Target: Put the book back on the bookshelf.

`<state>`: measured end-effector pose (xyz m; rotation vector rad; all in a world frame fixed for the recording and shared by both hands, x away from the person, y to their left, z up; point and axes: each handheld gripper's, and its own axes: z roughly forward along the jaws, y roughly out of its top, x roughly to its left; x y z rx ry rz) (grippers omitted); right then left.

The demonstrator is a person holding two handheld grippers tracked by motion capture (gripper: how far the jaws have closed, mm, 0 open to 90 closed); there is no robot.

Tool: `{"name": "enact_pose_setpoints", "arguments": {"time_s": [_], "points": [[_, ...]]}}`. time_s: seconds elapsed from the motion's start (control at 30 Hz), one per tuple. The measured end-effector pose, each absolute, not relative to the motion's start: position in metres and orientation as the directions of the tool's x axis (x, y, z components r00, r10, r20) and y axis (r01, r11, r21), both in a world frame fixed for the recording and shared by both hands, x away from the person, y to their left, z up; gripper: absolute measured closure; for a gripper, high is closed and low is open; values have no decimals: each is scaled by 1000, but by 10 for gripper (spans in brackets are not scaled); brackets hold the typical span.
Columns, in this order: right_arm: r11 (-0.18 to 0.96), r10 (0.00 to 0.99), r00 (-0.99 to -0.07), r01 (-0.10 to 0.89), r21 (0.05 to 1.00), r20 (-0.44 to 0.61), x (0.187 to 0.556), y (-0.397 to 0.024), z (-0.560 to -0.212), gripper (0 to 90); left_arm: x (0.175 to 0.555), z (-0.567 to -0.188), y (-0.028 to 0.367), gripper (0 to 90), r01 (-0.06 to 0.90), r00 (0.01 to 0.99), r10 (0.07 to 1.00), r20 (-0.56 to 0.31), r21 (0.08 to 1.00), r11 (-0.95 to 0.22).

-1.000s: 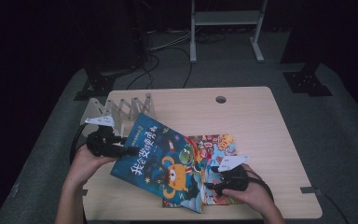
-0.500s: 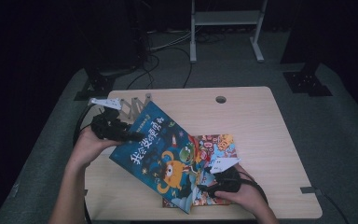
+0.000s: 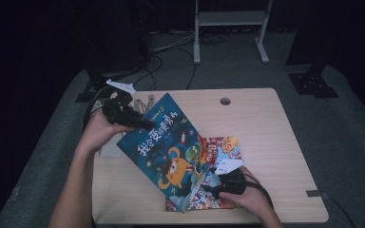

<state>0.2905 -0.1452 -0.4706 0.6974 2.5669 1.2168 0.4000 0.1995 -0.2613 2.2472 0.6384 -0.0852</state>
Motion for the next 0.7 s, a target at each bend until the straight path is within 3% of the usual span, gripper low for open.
{"name": "enact_pose_setpoints", "arguments": {"time_s": [0.3, 0.7], "points": [[470, 618, -786, 382, 796, 12, 300, -184, -470, 316, 409, -245, 192, 692, 467, 875, 416, -247, 655, -594], [336, 798, -603, 451, 827, 5, 317, -238, -468, 312, 409, -220, 185, 730, 446, 883, 423, -202, 640, -626]]}}
